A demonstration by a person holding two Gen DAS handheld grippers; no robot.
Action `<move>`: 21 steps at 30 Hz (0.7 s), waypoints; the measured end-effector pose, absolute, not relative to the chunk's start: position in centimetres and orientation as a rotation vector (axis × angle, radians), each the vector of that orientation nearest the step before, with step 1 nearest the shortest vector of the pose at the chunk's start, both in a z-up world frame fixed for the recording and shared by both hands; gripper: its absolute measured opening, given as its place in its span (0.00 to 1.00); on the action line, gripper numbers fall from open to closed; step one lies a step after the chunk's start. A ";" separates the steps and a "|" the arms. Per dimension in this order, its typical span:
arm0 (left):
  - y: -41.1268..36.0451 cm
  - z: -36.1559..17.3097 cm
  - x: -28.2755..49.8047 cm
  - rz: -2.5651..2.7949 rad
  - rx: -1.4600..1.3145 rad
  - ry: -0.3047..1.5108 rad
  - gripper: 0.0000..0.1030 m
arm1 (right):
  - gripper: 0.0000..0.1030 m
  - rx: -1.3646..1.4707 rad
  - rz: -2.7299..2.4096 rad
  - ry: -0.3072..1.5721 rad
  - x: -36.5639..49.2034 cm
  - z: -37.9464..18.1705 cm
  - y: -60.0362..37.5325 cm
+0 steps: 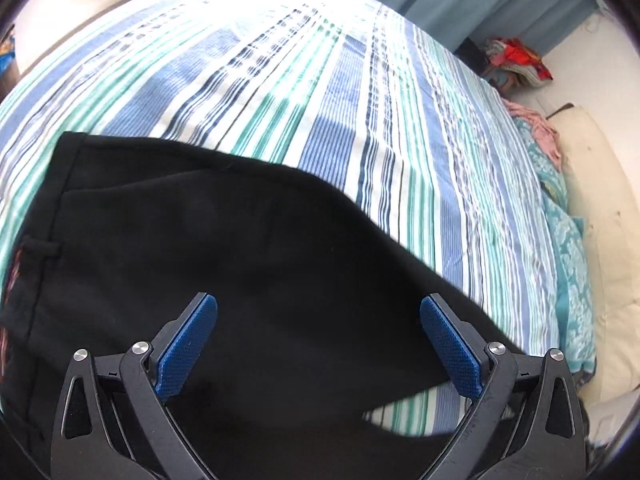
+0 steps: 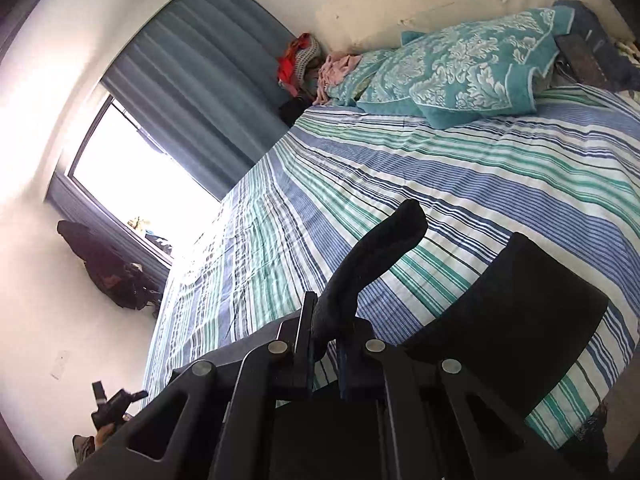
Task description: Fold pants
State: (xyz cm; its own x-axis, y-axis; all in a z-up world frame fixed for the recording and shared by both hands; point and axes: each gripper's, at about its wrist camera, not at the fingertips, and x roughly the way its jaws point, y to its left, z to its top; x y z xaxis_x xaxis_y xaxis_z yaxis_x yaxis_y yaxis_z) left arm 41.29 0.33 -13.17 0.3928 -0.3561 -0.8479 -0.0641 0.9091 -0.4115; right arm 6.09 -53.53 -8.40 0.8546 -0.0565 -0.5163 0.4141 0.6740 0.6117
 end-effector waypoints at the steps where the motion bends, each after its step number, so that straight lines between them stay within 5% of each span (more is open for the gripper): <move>1: -0.2 -13.7 42.7 -0.187 -0.431 1.179 0.99 | 0.08 0.781 -0.259 0.485 5.9 -7.7 -53.2; 8: -1.3 -17.2 46.5 -0.097 -0.523 1.257 0.93 | 0.08 0.748 -0.159 0.478 3.4 -4.5 -52.0; 11: -0.3 -17.9 47.0 -0.058 -0.531 1.273 0.48 | 0.07 0.768 -0.135 0.487 2.5 -4.0 -52.4; 12: 0.2 -17.8 46.7 -0.028 -0.528 1.273 0.16 | 0.07 0.773 -0.131 0.495 2.3 -4.0 -52.6; 13: 0.9 -17.4 46.2 -0.020 -0.560 1.256 0.08 | 0.07 0.770 -0.135 0.511 2.3 -4.2 -52.9; 21: 5.8 -5.0 31.7 -0.260 -0.583 0.945 0.08 | 0.07 0.795 -0.164 0.585 5.9 -5.7 -57.9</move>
State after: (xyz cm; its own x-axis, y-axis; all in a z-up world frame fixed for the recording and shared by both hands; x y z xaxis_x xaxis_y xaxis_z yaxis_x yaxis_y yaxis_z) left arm 31.73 5.77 -5.02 0.5695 -0.4538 -0.6854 -0.0400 0.8175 -0.5745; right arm 5.89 -57.91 -5.72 0.8303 0.0761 -0.5521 0.3515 0.6972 0.6248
